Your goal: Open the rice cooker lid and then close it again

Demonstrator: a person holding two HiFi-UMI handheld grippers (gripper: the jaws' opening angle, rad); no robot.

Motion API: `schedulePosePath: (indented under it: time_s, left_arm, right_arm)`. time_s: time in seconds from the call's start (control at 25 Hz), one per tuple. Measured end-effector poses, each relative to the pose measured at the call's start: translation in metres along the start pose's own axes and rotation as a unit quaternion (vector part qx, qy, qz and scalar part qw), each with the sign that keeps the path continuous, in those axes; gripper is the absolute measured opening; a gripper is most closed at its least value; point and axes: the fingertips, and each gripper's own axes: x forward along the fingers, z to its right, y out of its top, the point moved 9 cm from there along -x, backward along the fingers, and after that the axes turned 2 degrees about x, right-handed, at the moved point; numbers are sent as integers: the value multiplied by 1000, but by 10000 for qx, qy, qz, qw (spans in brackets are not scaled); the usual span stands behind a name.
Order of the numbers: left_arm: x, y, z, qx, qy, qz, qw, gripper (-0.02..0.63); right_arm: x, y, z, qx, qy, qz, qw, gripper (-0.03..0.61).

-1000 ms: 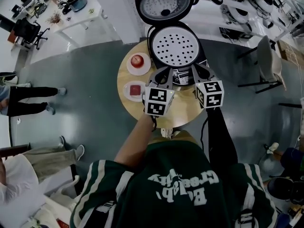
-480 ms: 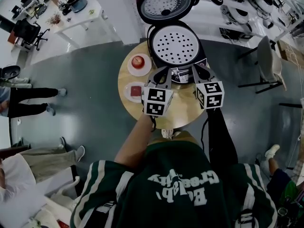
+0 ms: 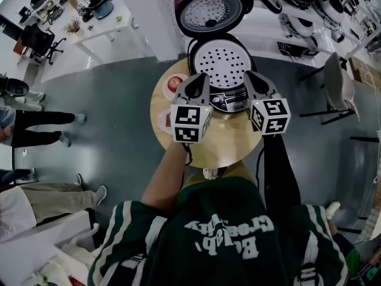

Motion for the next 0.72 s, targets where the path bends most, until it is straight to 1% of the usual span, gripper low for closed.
schedulePosePath:
  time_s: [0.08, 0.2, 0.52, 0.72]
  left_arm:
    - [7, 15, -9, 46, 94, 138, 9998, -5]
    - [20, 37, -20, 131, 248, 238, 9993, -5]
    - [64, 113, -62, 312, 679, 485, 9960, -5]
    - [89, 156, -82, 464, 876, 625, 9931, -5]
  right_arm:
    - [12, 16, 7, -42, 51, 159, 9999, 5]
    - [32, 42, 20, -73, 163, 345, 9992, 6]
    - [94, 129, 54, -260, 637, 768, 9947, 8]
    - [131, 178, 74, -447, 941, 840, 9910, 23]
